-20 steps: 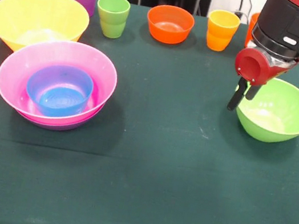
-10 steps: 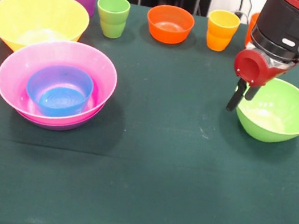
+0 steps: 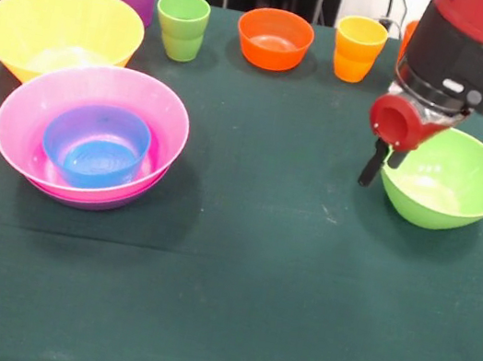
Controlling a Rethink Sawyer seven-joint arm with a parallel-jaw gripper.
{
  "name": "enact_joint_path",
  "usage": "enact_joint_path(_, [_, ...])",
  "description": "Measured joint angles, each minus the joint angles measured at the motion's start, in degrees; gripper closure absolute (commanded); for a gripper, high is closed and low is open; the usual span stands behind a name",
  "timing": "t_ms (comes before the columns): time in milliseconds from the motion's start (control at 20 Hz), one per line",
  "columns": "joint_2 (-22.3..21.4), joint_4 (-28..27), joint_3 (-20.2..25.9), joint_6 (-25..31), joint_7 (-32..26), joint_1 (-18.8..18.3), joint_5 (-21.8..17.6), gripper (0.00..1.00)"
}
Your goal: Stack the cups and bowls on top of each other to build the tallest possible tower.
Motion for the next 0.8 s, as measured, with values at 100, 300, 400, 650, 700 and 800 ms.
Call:
enact_joint_path(100, [1.1, -0.3, 0.0, 0.0, 0.0, 0.0, 0.0, 0.00])
enact_joint_path(300, [3.5, -1.2, 0.2, 0.0, 0.0, -0.1, 0.0, 0.00])
enact_joint_path(400, [4.6, -1.4, 0.5, 0.0, 0.0, -0.1, 0.0, 0.00])
enact_joint_path(650, [6.7, -1.5, 1.3, -0.9, 0.0, -0.1, 0.0, 0.00])
enact_joint_path(700, [7.2, -1.5, 1.4, -1.1, 0.0, -0.1, 0.0, 0.00])
enact_joint_path(800, [7.5, -1.5, 1.5, -1.4, 0.0, -0.1, 0.0, 0.00])
